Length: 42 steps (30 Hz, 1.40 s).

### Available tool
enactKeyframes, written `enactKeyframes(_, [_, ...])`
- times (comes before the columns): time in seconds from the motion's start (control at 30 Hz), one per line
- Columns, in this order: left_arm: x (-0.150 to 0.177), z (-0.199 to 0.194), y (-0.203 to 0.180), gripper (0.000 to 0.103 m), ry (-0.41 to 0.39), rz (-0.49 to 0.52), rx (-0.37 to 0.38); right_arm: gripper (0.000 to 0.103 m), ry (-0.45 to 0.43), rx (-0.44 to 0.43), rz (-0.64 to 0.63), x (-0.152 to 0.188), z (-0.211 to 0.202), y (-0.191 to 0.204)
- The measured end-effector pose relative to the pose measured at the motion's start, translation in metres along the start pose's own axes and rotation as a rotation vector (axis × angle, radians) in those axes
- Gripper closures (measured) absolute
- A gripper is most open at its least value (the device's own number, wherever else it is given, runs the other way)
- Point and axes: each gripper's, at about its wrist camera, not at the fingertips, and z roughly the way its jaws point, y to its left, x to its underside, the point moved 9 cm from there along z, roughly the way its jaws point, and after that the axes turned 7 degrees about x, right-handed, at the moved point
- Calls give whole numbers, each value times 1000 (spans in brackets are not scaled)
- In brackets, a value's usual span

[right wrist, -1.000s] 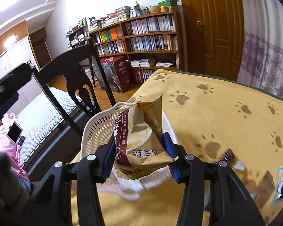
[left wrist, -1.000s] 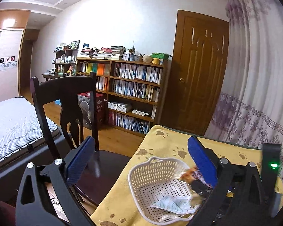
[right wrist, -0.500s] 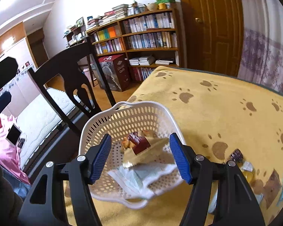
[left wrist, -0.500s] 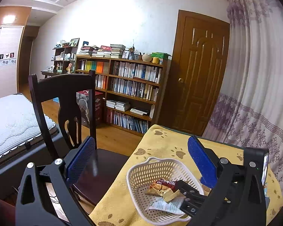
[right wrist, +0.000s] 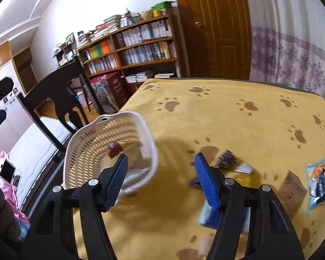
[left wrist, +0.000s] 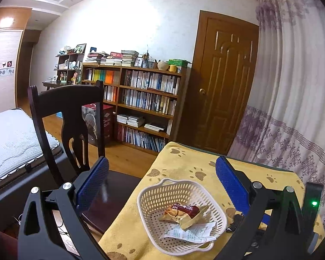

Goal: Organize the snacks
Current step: 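Move the right gripper to the blue snack bag and close on it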

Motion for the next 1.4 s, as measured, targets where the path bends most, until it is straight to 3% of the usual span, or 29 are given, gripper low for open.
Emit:
enactKeyframes(0.27, [7, 1, -18, 3, 11, 32, 21, 39, -14, 111, 86, 10, -17, -72])
enactKeyframes(0.67, [24, 8, -51, 3, 56, 94, 53, 39, -60, 421, 198, 24, -64, -230])
enactKeyframes(0.77, [27, 8, -62, 3, 62, 119, 68, 39, -61, 459, 220, 26, -66, -252])
enactKeyframes(0.97, [34, 8, -77, 3, 76, 159, 86, 39, -29, 491, 247, 34, -54, -275])
enactKeyframes(1.33, [40, 16, -80, 3, 103, 161, 100, 39, 74, 541, 127, 52, -5, -273])
enactKeyframes(1.4, [40, 18, -79, 3, 111, 158, 102, 44, 88, 543, 124, 54, -1, -275])
